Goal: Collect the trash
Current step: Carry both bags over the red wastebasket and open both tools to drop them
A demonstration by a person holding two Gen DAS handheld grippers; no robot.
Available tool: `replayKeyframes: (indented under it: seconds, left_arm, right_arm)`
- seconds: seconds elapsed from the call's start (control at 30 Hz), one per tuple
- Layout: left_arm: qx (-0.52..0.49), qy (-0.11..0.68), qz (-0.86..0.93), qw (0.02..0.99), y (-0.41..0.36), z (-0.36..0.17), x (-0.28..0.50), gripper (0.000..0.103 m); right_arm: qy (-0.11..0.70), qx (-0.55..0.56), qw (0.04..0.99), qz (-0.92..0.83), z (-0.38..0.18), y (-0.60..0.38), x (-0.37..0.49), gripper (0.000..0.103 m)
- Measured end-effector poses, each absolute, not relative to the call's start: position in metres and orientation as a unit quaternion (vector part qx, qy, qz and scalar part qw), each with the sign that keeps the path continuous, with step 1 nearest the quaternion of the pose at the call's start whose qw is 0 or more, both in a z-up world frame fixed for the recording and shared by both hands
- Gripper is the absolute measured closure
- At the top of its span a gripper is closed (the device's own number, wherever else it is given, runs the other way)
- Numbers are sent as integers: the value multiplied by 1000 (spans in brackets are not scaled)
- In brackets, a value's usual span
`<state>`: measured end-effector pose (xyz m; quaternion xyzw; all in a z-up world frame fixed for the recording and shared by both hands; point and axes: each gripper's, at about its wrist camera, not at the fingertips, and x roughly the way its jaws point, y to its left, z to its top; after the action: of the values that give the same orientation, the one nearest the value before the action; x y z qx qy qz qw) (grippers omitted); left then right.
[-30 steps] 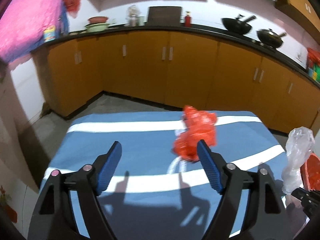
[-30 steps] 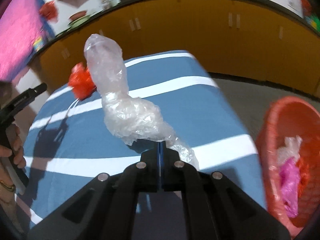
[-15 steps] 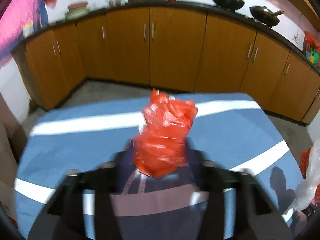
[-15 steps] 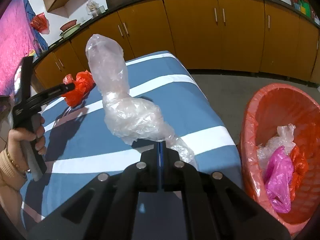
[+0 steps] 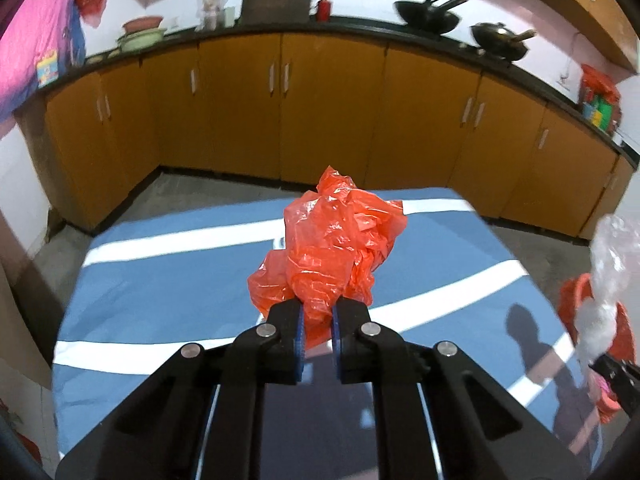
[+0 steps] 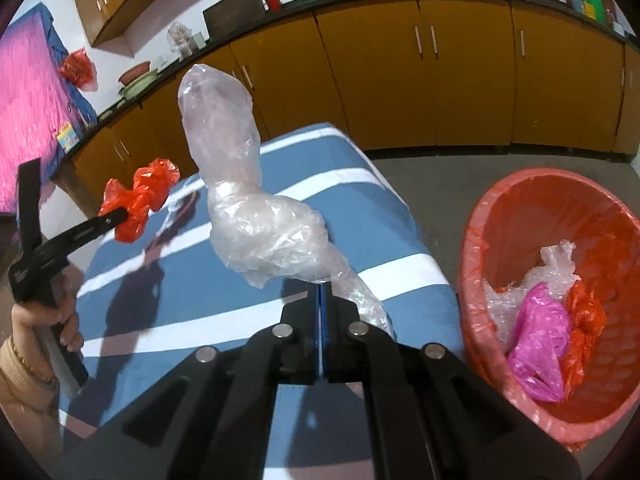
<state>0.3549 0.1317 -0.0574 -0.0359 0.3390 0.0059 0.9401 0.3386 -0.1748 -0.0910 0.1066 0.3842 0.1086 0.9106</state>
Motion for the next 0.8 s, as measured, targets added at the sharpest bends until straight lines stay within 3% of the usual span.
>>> replayKeyframes:
  seconds: [0.5, 0.8]
  left_arm:
    - [-13, 291, -134, 947, -12, 4, 302, 93]
    - [-8, 302, -214, 929, -117, -11, 285, 93]
  right_arm:
    - [335, 145, 931, -31, -31, -302, 280, 101]
    - [332, 169, 923, -102, -28, -377, 254, 101]
